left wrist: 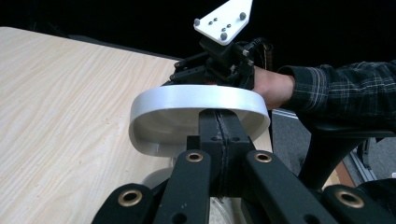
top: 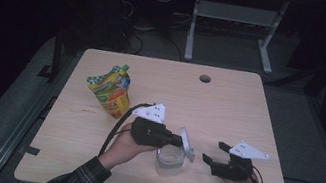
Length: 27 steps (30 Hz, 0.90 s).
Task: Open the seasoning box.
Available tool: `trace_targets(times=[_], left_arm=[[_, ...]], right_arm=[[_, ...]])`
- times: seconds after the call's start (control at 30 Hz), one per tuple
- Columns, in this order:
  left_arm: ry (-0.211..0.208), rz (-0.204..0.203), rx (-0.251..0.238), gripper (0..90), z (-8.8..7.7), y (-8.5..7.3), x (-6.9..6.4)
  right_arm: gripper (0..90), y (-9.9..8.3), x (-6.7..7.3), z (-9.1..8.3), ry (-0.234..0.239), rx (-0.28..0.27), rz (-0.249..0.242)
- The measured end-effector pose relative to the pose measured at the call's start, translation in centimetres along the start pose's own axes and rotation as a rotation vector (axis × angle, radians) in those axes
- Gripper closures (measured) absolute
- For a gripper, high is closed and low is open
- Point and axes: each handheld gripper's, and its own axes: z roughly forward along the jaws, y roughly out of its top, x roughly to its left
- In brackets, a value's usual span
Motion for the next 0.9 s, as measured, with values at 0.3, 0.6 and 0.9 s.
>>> trace_targets(times=[0.3,0.6,0.9], left_arm=[[-0.005,0.006,-0.002,90.0,0.5,0.3,0.1],[-0.001,0.004,0.011,90.0,0.2,0.0,0.1],[0.038,-0.026,0.028,90.0,-1.4,-1.7,0.3]], right_arm=[[21.9,0.0,0.0,0.0,0.001,0.0,0.002],[21.9,0.0,0.0,-0.1,0.002,-0.002,0.002],[21.9,0.0,0.0,-0.1,0.002,-0.002,0.002]])
